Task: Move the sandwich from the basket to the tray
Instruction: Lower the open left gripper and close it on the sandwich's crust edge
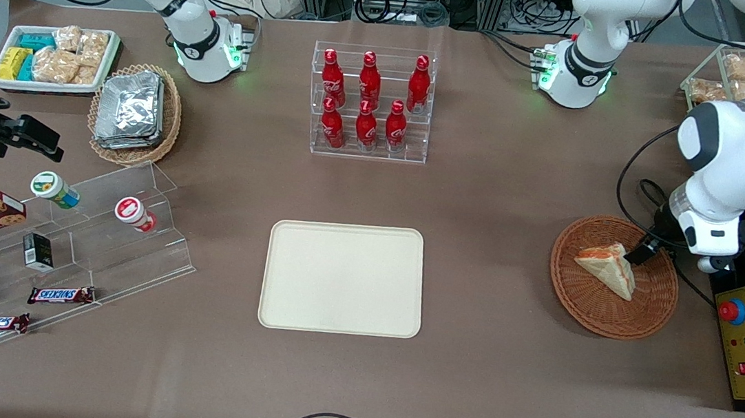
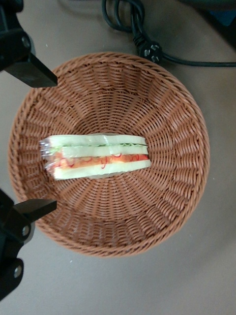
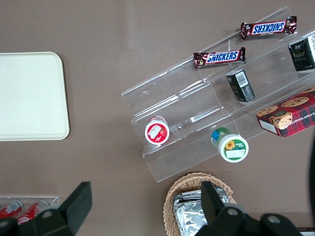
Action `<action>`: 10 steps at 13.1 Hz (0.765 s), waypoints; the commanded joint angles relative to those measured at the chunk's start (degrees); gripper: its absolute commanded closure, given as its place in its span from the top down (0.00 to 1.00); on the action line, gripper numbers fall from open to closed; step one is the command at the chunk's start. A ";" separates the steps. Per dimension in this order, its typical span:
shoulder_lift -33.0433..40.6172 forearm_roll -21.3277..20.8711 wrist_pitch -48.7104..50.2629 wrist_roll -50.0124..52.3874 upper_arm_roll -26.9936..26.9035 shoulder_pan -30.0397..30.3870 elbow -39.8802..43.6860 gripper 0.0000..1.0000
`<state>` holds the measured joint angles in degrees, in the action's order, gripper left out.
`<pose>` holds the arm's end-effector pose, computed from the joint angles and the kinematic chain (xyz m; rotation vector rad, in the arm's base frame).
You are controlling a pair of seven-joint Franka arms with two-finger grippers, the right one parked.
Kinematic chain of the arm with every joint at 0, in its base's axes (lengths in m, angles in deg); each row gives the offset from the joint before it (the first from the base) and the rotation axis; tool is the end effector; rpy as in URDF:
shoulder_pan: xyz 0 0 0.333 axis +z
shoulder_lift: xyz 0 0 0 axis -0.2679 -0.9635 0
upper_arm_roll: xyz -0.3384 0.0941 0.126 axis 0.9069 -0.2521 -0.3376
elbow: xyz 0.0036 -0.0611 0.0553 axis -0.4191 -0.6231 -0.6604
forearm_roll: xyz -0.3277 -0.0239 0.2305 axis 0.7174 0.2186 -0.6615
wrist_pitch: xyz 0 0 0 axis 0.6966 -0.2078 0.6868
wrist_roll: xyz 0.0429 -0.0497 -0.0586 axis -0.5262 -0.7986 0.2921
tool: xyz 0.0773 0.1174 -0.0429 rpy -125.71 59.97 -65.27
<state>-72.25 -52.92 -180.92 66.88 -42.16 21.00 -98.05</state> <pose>0.5285 0.0287 0.3429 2.8471 1.2828 0.1081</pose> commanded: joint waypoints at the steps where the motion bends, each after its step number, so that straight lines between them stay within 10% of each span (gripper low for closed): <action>1: -3.27 -0.46 -3.97 2.56 0.23 0.25 -1.30 1.00; 10: -8.91 -0.55 -9.61 8.10 0.59 -1.16 -1.22 1.00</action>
<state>-80.32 -52.90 -188.91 73.58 -41.55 20.07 -99.18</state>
